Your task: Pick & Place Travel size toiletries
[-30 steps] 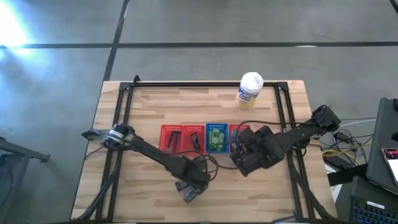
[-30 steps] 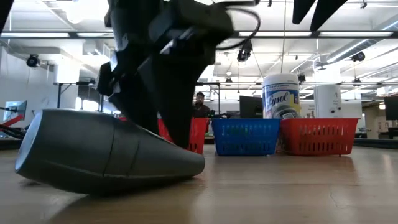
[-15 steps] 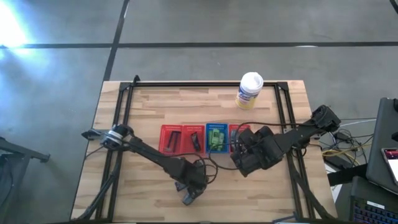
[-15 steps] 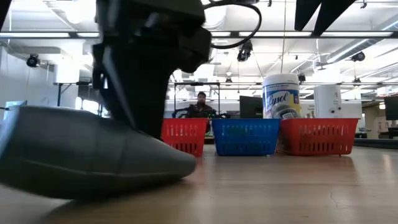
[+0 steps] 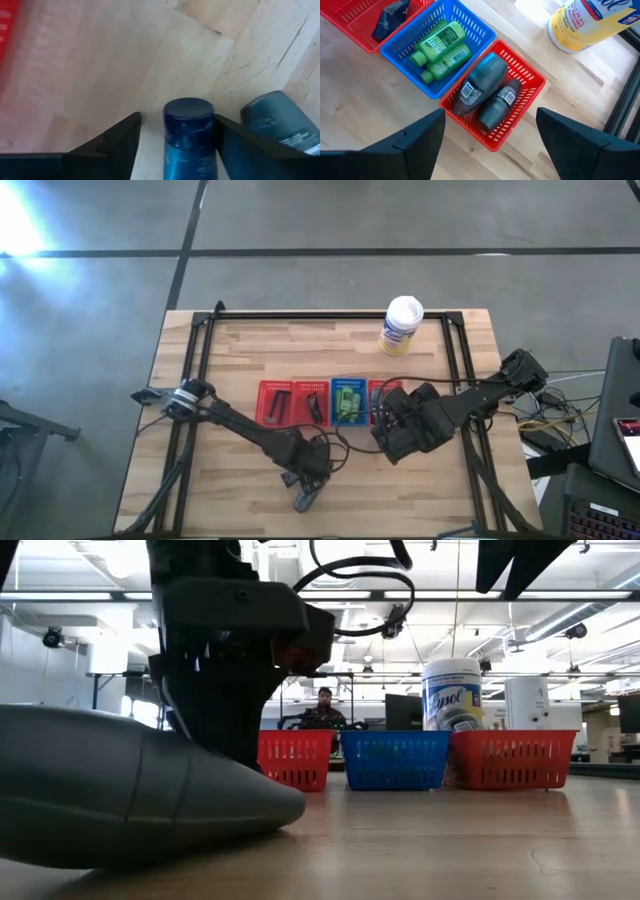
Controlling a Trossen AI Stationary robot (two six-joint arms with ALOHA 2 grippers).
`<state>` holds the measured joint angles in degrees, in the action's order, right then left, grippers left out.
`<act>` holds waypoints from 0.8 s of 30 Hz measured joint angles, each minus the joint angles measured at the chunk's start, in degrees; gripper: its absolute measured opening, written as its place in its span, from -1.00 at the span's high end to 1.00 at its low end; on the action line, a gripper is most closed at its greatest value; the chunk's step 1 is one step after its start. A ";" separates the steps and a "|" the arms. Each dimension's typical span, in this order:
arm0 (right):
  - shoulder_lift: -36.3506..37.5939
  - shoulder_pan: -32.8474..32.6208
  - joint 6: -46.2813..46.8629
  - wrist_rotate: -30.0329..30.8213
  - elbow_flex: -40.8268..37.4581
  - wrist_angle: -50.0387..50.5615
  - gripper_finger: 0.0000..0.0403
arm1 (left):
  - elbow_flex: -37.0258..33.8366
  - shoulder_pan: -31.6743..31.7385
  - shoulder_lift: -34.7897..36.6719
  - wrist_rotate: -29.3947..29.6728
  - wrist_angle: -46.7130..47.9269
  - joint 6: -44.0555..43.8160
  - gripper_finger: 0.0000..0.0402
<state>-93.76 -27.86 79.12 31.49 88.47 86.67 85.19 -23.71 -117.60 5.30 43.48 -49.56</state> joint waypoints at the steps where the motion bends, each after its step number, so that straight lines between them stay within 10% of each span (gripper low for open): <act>1: 0.00 0.00 0.00 0.01 0.00 -0.03 -0.50 | -0.04 0.01 0.02 -0.01 0.03 -0.06 -0.18; 16: 0.00 -0.02 2.33 -0.03 -0.02 0.14 -0.33 | -1.63 9.90 16.50 12.69 -1.22 -7.14 0.77; 24: 0.09 -0.27 3.40 -0.05 -0.02 1.47 -0.28 | -8.35 19.01 23.42 5.94 -5.05 -3.88 0.97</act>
<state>-93.67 -28.13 82.52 31.44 88.44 88.13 76.84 -4.70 -94.19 11.24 38.42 -53.44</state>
